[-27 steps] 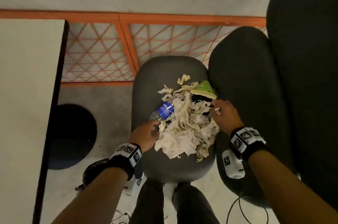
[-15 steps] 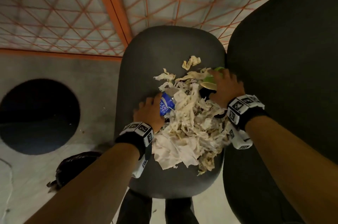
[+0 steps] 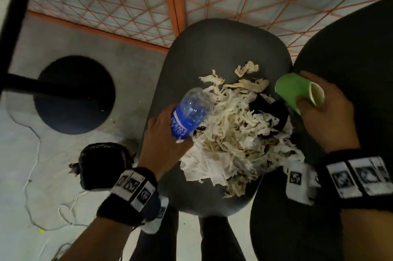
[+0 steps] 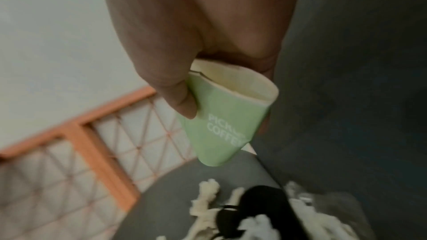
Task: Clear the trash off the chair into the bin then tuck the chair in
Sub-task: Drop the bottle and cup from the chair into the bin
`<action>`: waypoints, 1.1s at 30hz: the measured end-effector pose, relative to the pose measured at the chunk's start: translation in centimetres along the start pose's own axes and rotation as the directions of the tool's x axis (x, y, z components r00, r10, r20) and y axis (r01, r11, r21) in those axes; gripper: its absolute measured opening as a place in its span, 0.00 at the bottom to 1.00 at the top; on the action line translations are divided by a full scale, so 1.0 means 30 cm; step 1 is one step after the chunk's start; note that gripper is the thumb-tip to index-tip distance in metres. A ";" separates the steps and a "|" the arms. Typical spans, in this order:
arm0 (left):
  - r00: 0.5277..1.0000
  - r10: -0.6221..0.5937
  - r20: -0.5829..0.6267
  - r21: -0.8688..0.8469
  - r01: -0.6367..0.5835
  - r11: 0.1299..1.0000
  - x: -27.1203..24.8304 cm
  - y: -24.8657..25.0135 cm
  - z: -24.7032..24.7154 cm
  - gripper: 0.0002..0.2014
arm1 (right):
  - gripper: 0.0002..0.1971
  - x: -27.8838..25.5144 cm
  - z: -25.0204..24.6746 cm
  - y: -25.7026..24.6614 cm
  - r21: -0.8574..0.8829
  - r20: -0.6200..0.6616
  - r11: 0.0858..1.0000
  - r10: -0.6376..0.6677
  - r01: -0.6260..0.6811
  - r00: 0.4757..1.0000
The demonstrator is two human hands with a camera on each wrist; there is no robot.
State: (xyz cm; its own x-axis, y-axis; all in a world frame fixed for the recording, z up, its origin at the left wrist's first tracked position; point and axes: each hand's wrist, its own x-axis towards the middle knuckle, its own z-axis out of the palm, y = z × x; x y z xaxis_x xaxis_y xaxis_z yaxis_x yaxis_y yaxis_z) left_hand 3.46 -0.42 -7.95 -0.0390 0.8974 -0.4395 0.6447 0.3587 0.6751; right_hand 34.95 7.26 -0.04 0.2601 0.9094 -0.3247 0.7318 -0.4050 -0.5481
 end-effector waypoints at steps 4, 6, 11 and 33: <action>0.989 -0.102 -0.111 -0.019 0.100 0.995 -0.283 -0.063 -0.066 0.40 | 0.26 -0.235 0.049 -0.197 0.232 0.093 0.954 -0.216 0.190 0.972; 0.975 -0.184 -0.121 -0.050 0.179 0.983 -0.388 -0.156 -0.069 0.40 | 0.26 -0.326 0.156 -0.275 0.301 0.217 0.916 -0.337 0.266 0.916; 0.889 -0.406 -0.211 -0.120 0.388 0.914 -0.533 -0.466 -0.105 0.40 | 0.25 -0.489 0.554 -0.409 0.290 0.511 0.890 -0.455 0.353 0.729; 0.748 -0.617 -0.246 -0.236 0.571 0.787 -0.349 -1.569 -0.027 0.37 | 0.28 -0.759 1.934 -0.365 -0.027 0.766 0.977 -0.115 0.210 0.632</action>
State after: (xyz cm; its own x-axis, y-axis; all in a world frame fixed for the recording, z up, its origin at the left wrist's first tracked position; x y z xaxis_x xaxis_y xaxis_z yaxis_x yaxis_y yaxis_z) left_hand -27.10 -26.50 -34.65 -0.6145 0.5133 -0.5991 0.3047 0.8549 0.4199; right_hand -15.52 -14.54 -31.36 -0.4022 0.5485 -0.7331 0.7869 -0.2023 -0.5830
